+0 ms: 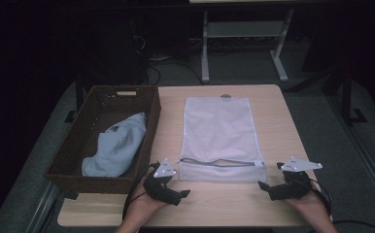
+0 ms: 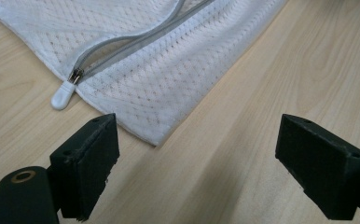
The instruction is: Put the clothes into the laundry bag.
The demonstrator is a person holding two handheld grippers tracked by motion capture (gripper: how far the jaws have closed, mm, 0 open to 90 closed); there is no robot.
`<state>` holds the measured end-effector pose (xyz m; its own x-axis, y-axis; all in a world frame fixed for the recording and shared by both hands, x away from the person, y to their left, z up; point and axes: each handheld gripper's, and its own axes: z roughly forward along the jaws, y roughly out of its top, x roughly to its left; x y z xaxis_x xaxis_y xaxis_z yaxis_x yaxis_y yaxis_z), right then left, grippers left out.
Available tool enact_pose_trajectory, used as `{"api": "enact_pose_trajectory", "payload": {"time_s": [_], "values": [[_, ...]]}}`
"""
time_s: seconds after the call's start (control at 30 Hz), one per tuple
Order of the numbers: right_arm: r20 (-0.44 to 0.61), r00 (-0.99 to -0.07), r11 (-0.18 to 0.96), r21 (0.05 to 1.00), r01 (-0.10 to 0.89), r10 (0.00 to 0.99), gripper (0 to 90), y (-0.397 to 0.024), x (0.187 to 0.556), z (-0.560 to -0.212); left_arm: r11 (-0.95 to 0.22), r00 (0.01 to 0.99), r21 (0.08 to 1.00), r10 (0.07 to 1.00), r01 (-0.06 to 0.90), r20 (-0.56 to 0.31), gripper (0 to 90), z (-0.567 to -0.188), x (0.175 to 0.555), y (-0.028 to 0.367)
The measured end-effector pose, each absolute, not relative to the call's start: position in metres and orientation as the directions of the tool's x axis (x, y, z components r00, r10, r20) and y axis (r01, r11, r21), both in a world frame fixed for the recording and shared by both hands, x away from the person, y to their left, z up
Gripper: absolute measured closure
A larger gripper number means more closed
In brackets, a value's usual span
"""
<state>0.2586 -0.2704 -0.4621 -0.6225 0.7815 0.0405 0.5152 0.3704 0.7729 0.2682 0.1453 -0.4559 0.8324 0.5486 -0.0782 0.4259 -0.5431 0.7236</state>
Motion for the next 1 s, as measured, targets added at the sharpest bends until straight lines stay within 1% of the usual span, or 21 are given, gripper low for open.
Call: {"api": "enact_pose_trajectory", "payload": {"time_s": [0.23, 0.47, 0.57, 1.0], "values": [[0.033, -0.62, 0.373, 0.773, 0.513, 0.784, 0.0, -0.271, 0.262, -0.458, -0.545, 0.837, 0.726, 0.541, 0.42, -0.079, 13.1, -0.456, 0.265, 0.146], [0.071, -0.614, 0.346, 0.772, 0.533, 0.786, 0.0, -0.271, 0.274, -0.454, -0.54, 0.837, 0.727, 0.541, 0.425, -0.087, 13.1, -0.456, 0.266, 0.147], [0.072, -0.618, 0.342, 0.78, 0.524, 0.783, 3.8, -0.27, 0.279, -0.448, -0.536, 0.835, 0.73, 0.543, 0.425, -0.087, 13.1, -0.454, 0.267, 0.147], [0.054, -0.61, 0.341, 0.789, 0.511, 0.79, 5.1, -0.264, 0.297, -0.434, -0.532, 0.837, 0.735, 0.539, 0.42, -0.088, 13.1, -0.453, 0.266, 0.147]]}}
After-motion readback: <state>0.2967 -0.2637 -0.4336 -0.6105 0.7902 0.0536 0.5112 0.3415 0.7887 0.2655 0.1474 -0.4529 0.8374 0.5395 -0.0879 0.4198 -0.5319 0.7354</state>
